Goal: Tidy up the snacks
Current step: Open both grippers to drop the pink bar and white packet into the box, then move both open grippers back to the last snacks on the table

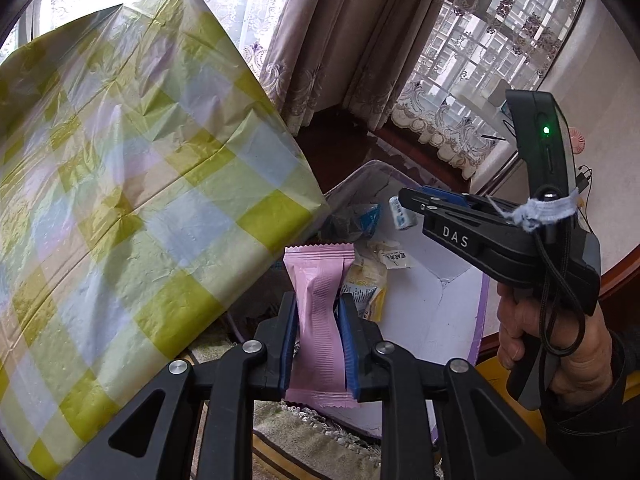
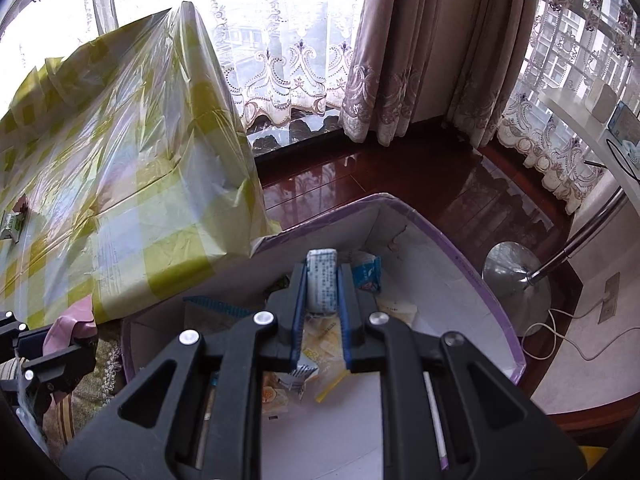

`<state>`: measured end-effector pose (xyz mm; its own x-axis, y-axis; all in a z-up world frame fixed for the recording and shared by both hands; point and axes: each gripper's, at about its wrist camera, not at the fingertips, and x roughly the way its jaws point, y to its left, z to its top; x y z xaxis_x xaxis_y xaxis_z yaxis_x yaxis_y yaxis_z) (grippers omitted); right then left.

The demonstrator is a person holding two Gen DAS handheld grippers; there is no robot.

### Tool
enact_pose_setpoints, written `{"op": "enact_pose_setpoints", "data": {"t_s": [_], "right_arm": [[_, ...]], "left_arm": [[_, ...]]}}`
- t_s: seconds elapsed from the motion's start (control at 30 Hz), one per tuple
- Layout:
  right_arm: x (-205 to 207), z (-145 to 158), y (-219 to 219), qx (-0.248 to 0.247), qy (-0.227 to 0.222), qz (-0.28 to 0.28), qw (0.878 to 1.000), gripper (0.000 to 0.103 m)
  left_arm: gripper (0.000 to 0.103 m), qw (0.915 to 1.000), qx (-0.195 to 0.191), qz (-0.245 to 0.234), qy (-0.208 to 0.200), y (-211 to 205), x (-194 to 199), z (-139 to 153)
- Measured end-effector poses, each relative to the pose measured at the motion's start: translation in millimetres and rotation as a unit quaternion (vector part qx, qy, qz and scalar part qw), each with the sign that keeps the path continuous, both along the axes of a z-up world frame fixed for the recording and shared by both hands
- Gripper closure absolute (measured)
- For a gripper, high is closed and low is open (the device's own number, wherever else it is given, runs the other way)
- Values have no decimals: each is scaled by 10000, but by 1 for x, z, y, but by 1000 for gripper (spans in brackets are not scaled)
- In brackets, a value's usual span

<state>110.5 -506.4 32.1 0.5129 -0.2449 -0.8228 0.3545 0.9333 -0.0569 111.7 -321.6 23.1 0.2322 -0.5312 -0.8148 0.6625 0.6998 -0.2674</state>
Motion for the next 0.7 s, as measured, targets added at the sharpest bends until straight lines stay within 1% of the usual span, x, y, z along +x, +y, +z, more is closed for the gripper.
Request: {"op": "enact_pose_setpoints", "data": {"t_s": [0.03,0.07,0.1,0.17,0.33,0.7], "right_arm": [[1,0,-3,14,2,-32,10000,53],[1,0,-4,14,-15,-57,10000,41],[0,1,-4,-20,-59,-78,9999,29],[-2,4,-1,-119,-116,-82,9998,29],[-1,3,1,-117,-92,-73,9999,29],[2,7,11,-147,-116,86,9998,25]], "left_arm": [[71,10000,35,-3,-9,-1,-1,0],[66,10000,59,20,-9,-1,0,-1],[59,10000,47,55,-1,0,0,-1],[57,9999,-8,124,38,3,2,-1],[56,9997,-39,226,89,7,5,-2],[56,9992,-91,388,66,18,12,-1]]}}
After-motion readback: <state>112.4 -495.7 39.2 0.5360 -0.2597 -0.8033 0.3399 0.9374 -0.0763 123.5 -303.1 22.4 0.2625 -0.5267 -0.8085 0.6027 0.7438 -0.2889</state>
